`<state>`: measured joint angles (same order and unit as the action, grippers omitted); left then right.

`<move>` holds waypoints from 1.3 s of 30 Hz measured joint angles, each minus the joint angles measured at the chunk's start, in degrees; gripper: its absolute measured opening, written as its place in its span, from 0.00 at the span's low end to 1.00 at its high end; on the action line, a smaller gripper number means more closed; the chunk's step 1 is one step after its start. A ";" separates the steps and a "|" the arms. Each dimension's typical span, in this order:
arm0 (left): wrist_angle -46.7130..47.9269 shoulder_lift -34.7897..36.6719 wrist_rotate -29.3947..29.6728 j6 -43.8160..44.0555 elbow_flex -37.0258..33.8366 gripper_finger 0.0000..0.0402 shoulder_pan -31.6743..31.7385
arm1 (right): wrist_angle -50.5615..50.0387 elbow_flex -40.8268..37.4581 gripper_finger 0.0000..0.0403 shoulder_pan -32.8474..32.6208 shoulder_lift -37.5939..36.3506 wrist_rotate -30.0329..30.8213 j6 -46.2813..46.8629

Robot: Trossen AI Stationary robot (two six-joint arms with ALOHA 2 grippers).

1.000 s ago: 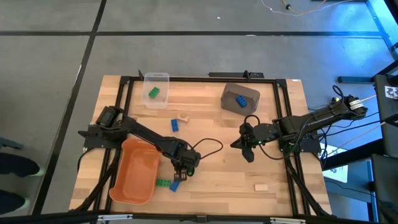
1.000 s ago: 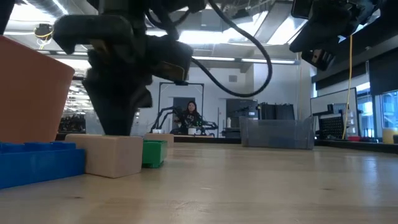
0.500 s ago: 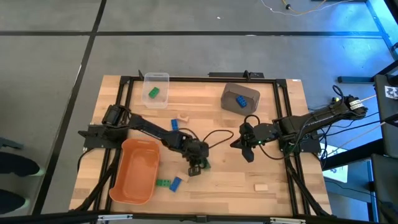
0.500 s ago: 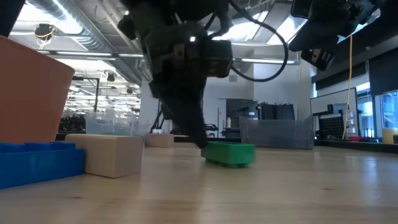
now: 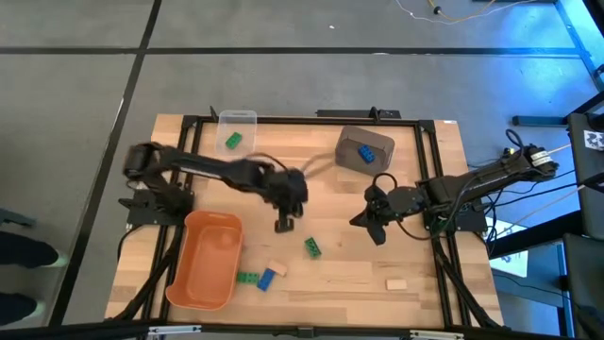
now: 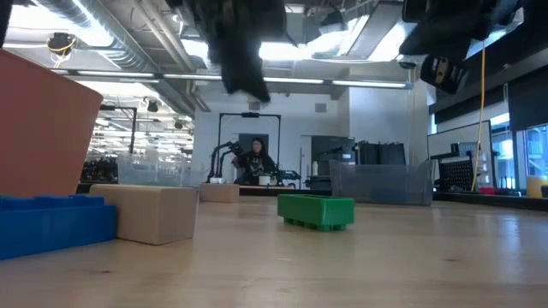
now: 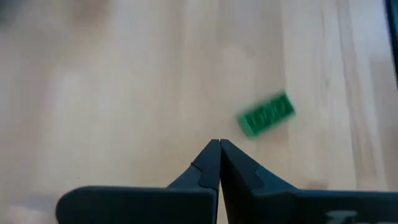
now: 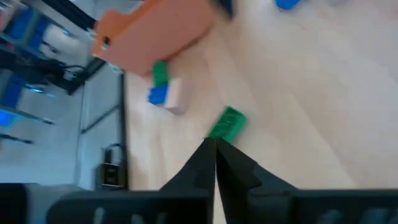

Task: Sort & place blocks by color
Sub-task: Put the right green game piece into the transparent bin

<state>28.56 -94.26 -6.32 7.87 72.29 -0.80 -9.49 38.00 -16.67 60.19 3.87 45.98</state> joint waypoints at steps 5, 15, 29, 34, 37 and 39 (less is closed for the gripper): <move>-9.28 11.54 3.23 -0.70 -5.86 0.00 2.03 | 7.69 0.04 0.15 -0.92 3.21 -0.56 1.75; -30.34 35.31 7.93 5.95 -26.80 0.00 5.63 | -0.49 14.90 0.45 -3.30 20.50 0.67 0.37; -30.57 44.61 -1.01 5.14 -30.14 0.00 11.54 | -16.27 36.71 0.48 -3.47 46.50 2.14 16.03; -30.29 44.59 -4.11 5.10 -30.14 0.00 12.72 | -16.69 36.91 0.54 -3.86 48.60 2.12 25.02; -30.25 44.55 -5.14 5.08 -30.14 0.00 13.36 | -16.82 36.83 0.59 -3.99 49.53 2.29 28.48; -30.27 44.55 -5.34 5.12 -30.14 0.00 13.72 | -17.09 36.85 0.63 -3.99 50.57 1.46 28.69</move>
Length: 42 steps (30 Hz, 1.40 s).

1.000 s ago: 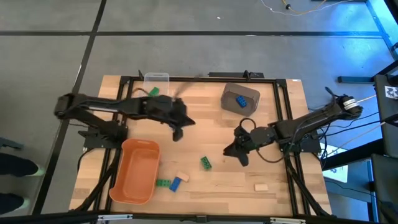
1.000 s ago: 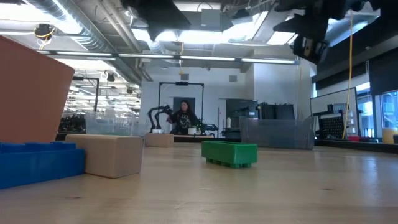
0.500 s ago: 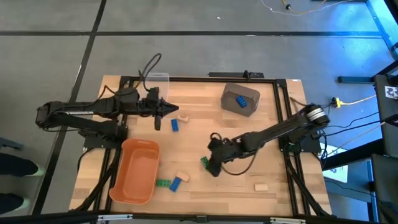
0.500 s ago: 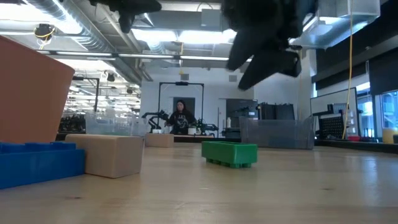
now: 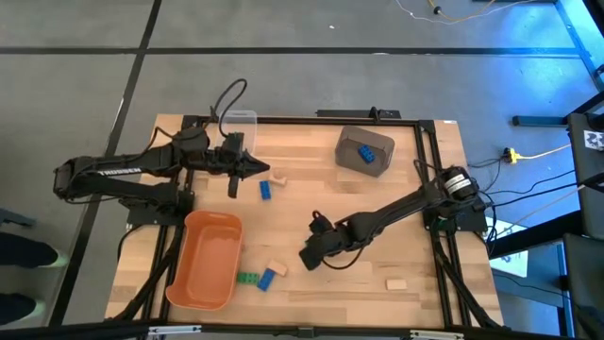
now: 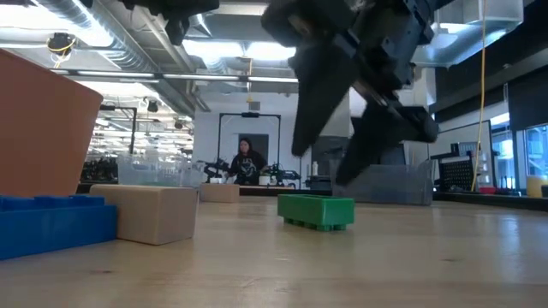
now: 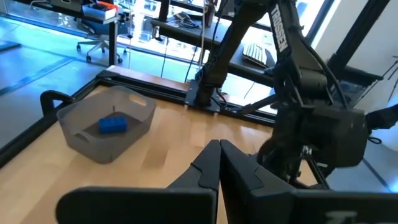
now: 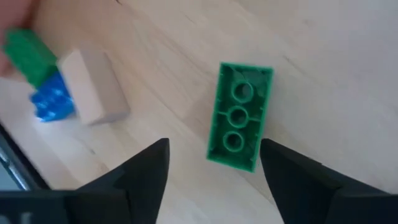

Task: Sort & place blocks by color
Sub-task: Put the right green game piece into the transparent bin

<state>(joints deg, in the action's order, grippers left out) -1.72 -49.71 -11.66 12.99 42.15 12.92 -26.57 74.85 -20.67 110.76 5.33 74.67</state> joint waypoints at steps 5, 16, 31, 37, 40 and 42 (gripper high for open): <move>0.02 -0.02 -0.01 0.07 0.00 0.00 0.35 | -0.04 -0.02 0.66 0.00 1.38 -1.32 -0.01; 0.00 -0.02 1.15 0.35 0.00 0.00 0.35 | -0.45 -0.11 0.66 0.00 3.11 -1.57 -0.19; -0.53 -0.04 3.63 0.39 0.02 0.00 0.35 | -1.62 0.04 0.66 0.04 4.79 -0.82 -0.02; -0.52 -0.04 3.74 0.39 0.02 0.00 0.35 | -2.17 0.11 0.66 1.29 4.81 -0.68 0.11; -0.52 -0.04 4.48 0.39 0.02 0.00 0.35 | -3.00 0.13 0.66 1.88 4.81 -0.59 0.10; -0.51 -0.04 5.04 0.39 0.02 0.00 0.35 | -3.77 0.15 0.65 2.20 4.81 -0.38 -0.02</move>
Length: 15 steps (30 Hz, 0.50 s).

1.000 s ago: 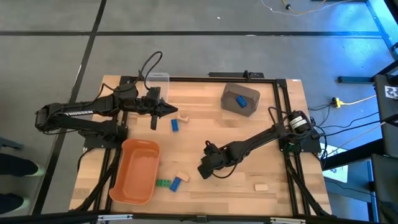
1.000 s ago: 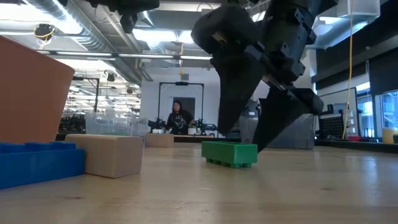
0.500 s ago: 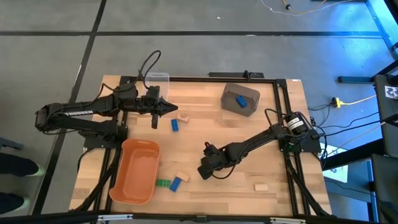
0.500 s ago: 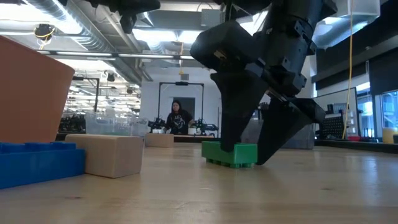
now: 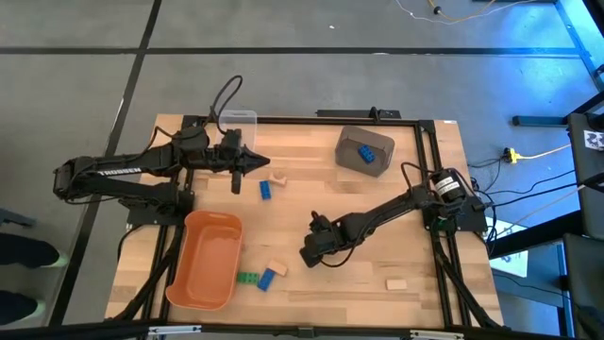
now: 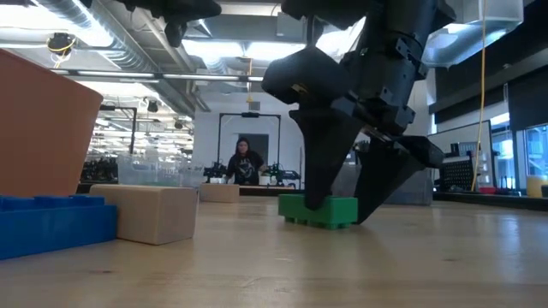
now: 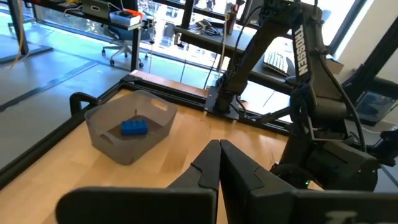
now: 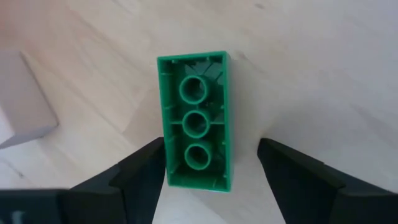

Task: Sort & place blocks by color
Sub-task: Put the right green game piece into the transparent bin

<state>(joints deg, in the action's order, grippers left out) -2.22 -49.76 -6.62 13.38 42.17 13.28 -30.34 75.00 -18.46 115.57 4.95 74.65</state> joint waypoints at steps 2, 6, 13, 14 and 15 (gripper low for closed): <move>-0.02 0.00 0.33 -0.02 -0.02 0.00 0.00 | -0.60 0.00 0.64 0.14 0.00 0.37 -0.41; -0.02 0.00 1.44 -0.01 0.00 0.00 0.00 | -1.45 -0.02 0.61 0.17 0.00 1.32 -3.97; 0.00 0.00 1.52 -0.02 0.00 0.00 0.00 | -3.40 -0.04 0.60 0.27 0.04 3.24 -7.75; 0.00 0.00 1.55 0.00 -0.01 0.00 0.00 | -3.77 -0.04 0.60 0.27 0.04 3.93 -7.95; -0.01 0.00 1.60 -0.02 -0.01 0.00 0.00 | -4.06 -0.06 0.60 0.27 0.07 4.38 -8.51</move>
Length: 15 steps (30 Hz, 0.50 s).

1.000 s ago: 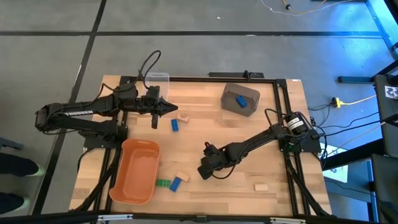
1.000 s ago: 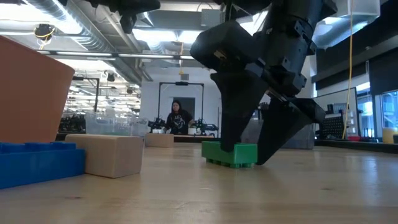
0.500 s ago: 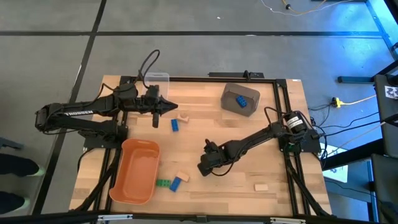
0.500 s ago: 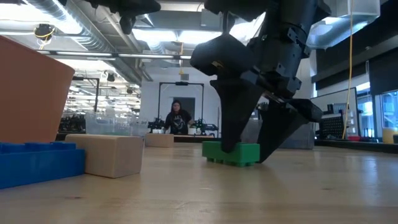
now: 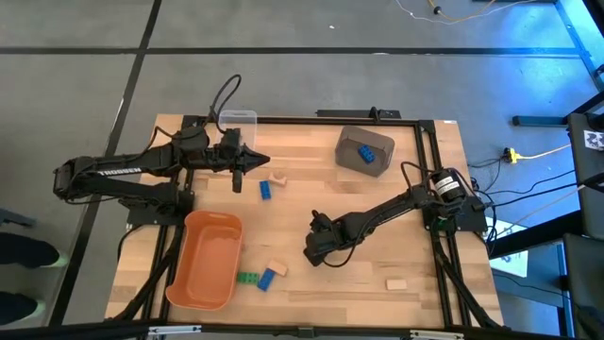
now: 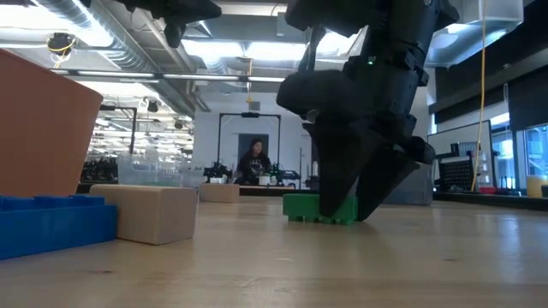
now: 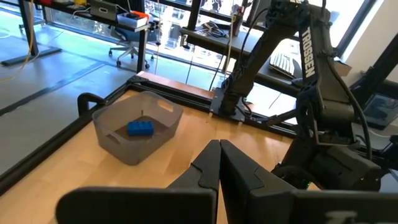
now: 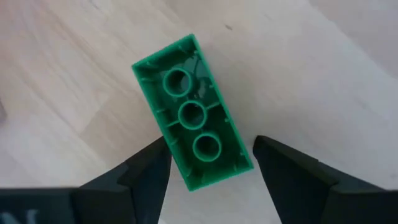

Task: Sort & place blocks by color
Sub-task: Put the right green game piece into the transparent bin

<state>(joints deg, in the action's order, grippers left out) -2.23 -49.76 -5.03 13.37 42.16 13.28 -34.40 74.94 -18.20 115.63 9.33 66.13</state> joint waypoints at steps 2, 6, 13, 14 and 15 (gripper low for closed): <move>0.00 0.00 0.06 0.00 0.01 0.00 0.00 | -0.29 -0.05 0.60 0.02 0.00 0.75 -2.02; -0.01 0.00 0.93 0.00 0.01 0.00 0.00 | -0.38 -0.11 0.60 0.04 0.05 1.59 -6.33; -0.01 0.00 1.08 0.09 0.01 0.00 0.00 | -0.01 -0.20 0.60 0.04 0.10 1.81 -16.53; -0.01 0.00 1.08 0.17 0.01 0.00 0.00 | 0.09 -0.20 0.60 0.07 0.11 1.81 -18.13; -0.01 0.00 1.08 0.50 0.01 0.00 0.00 | 0.20 -0.22 0.60 0.07 0.11 1.80 -19.66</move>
<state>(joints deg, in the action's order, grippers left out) -2.24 -49.76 -3.95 13.87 42.17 13.28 -34.20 74.72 -18.13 115.74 11.13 46.48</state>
